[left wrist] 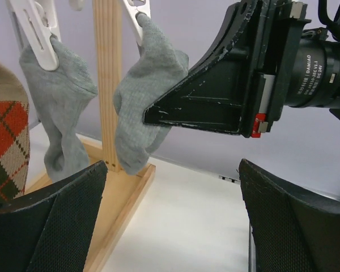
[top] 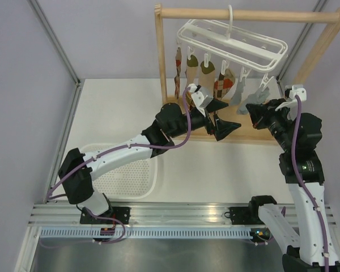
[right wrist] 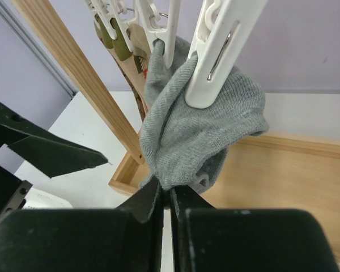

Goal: Remove the socks clipped to the hanger

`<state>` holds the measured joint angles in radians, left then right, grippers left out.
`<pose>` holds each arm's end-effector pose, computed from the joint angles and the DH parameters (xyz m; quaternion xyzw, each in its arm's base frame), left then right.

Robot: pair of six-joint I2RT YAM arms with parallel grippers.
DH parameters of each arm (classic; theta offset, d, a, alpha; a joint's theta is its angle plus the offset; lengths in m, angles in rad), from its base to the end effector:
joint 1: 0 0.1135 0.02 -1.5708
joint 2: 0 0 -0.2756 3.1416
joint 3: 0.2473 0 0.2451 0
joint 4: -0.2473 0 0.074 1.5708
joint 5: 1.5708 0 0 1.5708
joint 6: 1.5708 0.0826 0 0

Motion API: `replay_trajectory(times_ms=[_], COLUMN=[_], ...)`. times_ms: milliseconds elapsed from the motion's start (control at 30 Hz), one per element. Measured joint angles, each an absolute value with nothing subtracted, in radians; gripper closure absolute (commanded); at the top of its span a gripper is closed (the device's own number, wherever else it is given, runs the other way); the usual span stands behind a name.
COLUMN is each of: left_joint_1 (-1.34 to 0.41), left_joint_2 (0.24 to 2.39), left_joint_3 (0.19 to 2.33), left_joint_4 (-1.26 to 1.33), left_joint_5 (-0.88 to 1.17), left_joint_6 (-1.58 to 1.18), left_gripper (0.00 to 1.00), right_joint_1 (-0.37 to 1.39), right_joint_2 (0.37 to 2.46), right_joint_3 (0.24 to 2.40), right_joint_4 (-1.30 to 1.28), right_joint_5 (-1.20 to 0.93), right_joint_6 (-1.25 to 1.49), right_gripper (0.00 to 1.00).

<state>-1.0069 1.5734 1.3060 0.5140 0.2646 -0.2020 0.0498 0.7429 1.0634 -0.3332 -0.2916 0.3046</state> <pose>0.2035 -0.3622 0.4217 0.3344 0.5200 -0.5110 0.5972 0.1754 0.0325 0.4298 -0.0118 0.7113 0.2243 0.6660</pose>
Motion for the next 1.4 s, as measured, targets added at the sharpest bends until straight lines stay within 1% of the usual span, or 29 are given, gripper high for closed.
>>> replay_trajectory(times_ms=[500,567,600,633,700,733,800,867,933,1000,1033,1100,1133,1167,1233,1267,1333,1400], left_joint_1=[-1.028,-1.030,-1.030,-1.032,-1.034,-1.036,-1.039,-1.041,-1.042,-1.044,-1.045,-1.046,-1.047,-1.049,-1.051,-1.051,-1.052,-1.052], left_joint_2=[1.735,1.749,1.755,1.760,1.768,1.771,1.774,1.774,1.774,1.775,1.777,1.784,1.788,1.792,1.797,1.798,1.800,1.800], left_joint_3=[1.444,1.452,1.456,1.458,1.459,1.459,1.460,1.461,1.463,1.465,1.470,1.483,1.490,1.496,1.501,1.504,1.506,1.506], left_joint_4=[0.527,0.527,0.527,0.527,0.529,0.532,0.534,0.535,0.542,0.553,0.556,0.558,0.557,0.556,0.554,0.549,0.529,0.510], left_joint_5=[0.266,0.262,0.261,0.259,0.254,0.249,0.239,0.236,0.236,0.234,0.232,0.227,0.225,0.221,0.216,0.212,0.194,0.173], left_joint_6=[-0.150,-0.148,-0.147,-0.147,-0.146,-0.144,-0.141,-0.139,-0.140,-0.139,-0.139,-0.139,-0.139,-0.139,-0.138,-0.138,-0.138,-0.138], left_gripper=[0.00,0.02,0.04,0.13,0.23,0.30,0.38,0.44,0.55,0.70,0.82,0.91,0.97,0.98,0.98,0.98,0.98,0.98], right_joint_1=[0.050,0.050,0.050,0.050,0.050,0.050,0.050,0.050,0.050,0.050,0.050,0.050,0.050,0.049,0.049,0.049,0.049,0.049], right_joint_2=[0.720,0.719,0.719,0.719,0.719,0.718,0.716,0.715,0.714,0.712,0.711,0.708,0.707,0.705,0.702,0.701,0.699,0.693], right_joint_3=[1.082,1.082,1.082,1.082,1.082,1.082,1.082,1.082,1.082,1.082,1.082,1.082,1.082,1.082,1.082,1.082,1.085,1.093], right_joint_4=[-0.357,-0.356,-0.357,-0.357,-0.358,-0.360,-0.360,-0.360,-0.360,-0.360,-0.360,-0.361,-0.361,-0.361,-0.367,-0.373,-0.390,-0.413], right_joint_5=[-0.319,-0.322,-0.323,-0.325,-0.326,-0.328,-0.331,-0.336,-0.340,-0.342,-0.342,-0.344,-0.344,-0.343,-0.341,-0.338,-0.332,-0.319], right_joint_6=[0.333,0.337,0.337,0.338,0.338,0.338,0.338,0.338,0.338,0.338,0.338,0.338,0.338,0.337,0.337,0.334,0.316,0.303], right_gripper=[0.92,0.92,0.92,0.92,0.92,0.92,0.92,0.92,0.92,0.92,0.92,0.91,0.91,0.83,0.61,0.44,0.33,0.29])
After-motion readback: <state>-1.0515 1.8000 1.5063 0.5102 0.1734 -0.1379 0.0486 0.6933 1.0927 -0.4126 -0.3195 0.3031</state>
